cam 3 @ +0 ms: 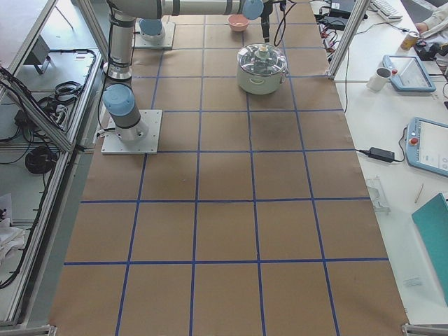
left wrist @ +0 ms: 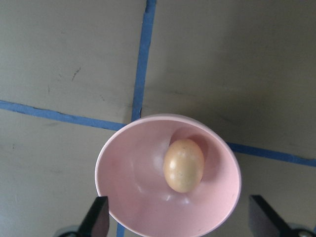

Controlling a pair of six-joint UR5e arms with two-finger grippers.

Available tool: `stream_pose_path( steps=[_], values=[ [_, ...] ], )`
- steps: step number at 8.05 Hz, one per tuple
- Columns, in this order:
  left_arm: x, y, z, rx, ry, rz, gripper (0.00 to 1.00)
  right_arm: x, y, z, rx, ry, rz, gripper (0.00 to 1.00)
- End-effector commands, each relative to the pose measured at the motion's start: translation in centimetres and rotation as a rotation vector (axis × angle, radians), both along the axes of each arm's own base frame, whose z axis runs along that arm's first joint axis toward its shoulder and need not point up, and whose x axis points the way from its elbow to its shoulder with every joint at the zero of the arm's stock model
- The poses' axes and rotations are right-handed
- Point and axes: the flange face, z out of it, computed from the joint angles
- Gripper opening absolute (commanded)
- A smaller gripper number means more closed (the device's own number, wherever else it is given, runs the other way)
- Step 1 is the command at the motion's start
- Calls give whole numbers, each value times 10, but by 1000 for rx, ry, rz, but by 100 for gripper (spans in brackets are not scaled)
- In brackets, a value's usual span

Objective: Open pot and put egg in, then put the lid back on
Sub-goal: 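Grasp the glass lid knob with the right gripper while the left lowers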

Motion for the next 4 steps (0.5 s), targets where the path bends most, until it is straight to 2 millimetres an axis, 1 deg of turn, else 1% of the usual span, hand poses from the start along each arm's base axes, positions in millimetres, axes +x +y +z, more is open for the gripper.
stream_pose_path(
  steps=[1,2,4],
  values=[
    [10,8,-50,80,35,-48,98,-2,-3,-36,41,75,-45,100],
    [11,8,-55,91,37,-64,98,-3,-2,-41,51,79,-45,100],
    [14,9,-55,106,19,-116,98,-1,-2,-43,59,63,-57,100]
  ],
)
